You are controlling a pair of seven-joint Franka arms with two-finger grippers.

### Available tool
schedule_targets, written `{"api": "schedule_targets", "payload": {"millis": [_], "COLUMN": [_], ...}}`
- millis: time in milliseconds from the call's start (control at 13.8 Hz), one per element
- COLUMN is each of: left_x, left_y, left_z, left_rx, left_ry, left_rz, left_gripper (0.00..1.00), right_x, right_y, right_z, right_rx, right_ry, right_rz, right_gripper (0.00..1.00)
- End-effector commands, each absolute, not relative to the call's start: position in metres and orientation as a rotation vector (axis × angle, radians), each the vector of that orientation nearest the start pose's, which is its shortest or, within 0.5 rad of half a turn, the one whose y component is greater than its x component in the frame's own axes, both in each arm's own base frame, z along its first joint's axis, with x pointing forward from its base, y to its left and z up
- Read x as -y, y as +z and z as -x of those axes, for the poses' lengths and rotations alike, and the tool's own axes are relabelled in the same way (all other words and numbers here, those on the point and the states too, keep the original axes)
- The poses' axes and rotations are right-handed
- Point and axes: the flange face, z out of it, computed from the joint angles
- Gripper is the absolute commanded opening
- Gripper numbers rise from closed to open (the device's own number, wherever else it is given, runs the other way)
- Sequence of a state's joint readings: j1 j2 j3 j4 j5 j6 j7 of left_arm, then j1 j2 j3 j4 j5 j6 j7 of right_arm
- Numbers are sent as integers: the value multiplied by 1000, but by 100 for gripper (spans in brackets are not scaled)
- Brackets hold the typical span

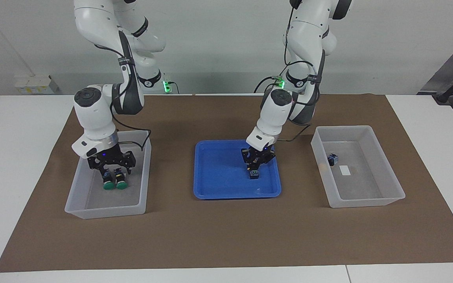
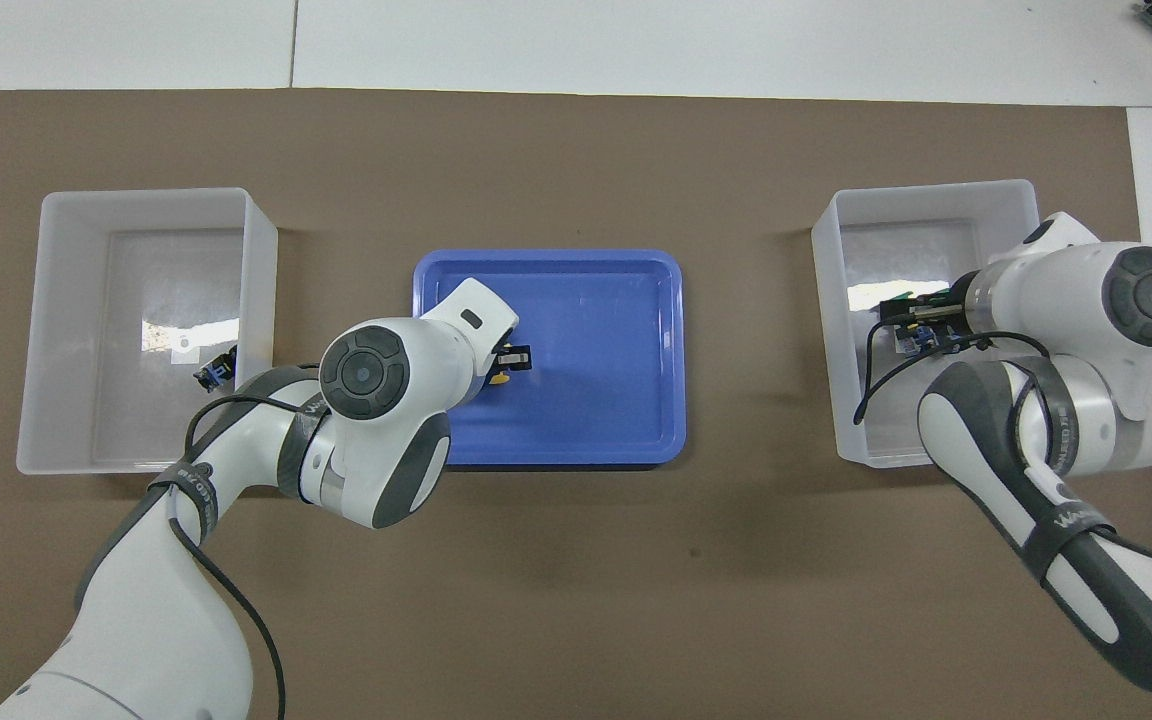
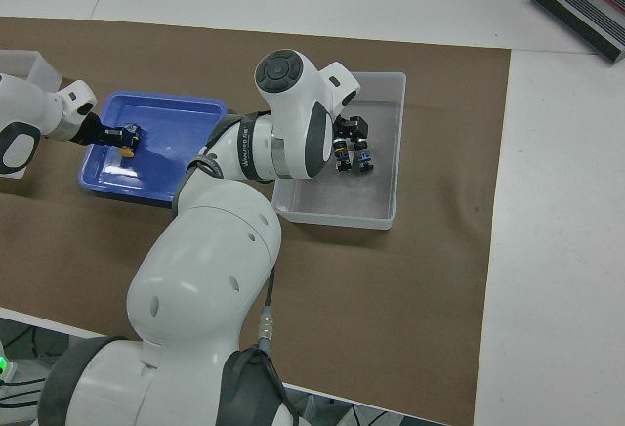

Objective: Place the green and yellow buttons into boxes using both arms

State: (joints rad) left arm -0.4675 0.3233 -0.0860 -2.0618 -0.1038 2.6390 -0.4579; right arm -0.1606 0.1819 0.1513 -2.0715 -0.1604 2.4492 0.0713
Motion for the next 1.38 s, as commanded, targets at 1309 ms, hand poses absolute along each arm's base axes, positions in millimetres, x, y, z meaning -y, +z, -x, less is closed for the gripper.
{"api": "schedule_targets", "payload": {"millis": [1309], "left_x": [56], "left_y": [436], "left_z": [-583], "left_rx": [-287], "left_ry": [5], "left_rz": [3238], "left_gripper": [0], "right_x": [-54], "right_y": [595], "right_z": [-548], "right_rx": [-127], "right_ry": [-12], "right_rz": [3133], "right_gripper": [100]}}
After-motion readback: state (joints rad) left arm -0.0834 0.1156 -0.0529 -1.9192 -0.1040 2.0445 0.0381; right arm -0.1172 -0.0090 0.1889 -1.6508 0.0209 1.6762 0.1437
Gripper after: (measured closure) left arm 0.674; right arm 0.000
